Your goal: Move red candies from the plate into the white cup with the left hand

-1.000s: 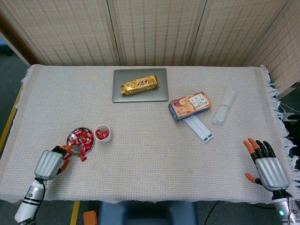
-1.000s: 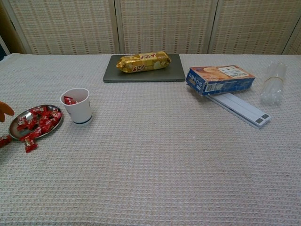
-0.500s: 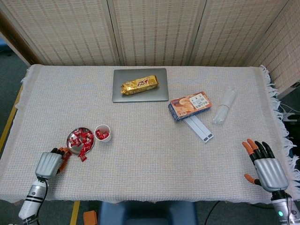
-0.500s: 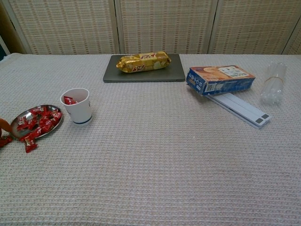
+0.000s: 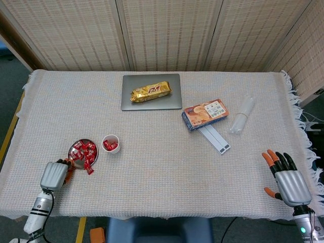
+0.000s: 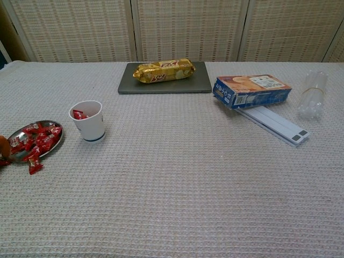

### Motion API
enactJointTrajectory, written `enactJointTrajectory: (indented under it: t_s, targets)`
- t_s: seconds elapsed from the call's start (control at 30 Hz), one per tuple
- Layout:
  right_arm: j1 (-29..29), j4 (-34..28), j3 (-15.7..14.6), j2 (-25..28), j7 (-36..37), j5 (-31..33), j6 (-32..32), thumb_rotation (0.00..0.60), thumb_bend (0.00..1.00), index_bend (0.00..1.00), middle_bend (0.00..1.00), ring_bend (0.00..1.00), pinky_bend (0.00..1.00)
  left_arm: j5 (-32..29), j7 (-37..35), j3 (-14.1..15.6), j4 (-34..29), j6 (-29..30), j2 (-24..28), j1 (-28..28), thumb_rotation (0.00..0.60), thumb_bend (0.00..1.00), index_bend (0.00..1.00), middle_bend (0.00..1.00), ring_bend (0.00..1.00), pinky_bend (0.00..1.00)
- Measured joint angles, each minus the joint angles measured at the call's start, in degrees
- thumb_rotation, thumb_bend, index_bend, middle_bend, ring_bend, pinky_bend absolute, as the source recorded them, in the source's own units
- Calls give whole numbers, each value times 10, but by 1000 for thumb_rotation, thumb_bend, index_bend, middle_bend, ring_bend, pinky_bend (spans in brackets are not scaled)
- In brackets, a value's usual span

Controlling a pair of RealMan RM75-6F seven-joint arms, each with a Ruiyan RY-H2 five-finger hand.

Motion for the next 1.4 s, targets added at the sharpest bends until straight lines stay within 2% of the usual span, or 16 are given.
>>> enactJointTrajectory:
  t_s: [0.27,0.53,0.7,0.87,1.23,1.4]
  targets:
    - [1,1,1,-1,-2,3,-2,600,65,0,0,0,0,10,-11,-3,-2,16,0,1,600,388,485,497,557,960]
    - [1,0,1,-1,-3,4,-3,600,64,0,0,0,0,11,-24,-3,-10,6,4,3,600,391,485,503,557,964]
    - [1,0,1,-1,-4,4,-3,600,65,0,0,0,0,10,-32,-6,-7,6,2,3,600,393,535,582,570,989]
    - [2,1,1,-1,-3,5,-4,600,64,0,0,0,0,14,-42,-10,-13,27,5,5,600,403,563,618,591,998]
    - [3,-1,3,-3,-7,9,-7,600,65,0,0,0,0,27,-52,-19,-99,55,44,0,600,409,569,629,594,1000]
    - [5,0,3,-4,-9,11,-10,600,64,0,0,0,0,34,-43,-40,-156,47,59,-36,600,407,567,618,594,998]
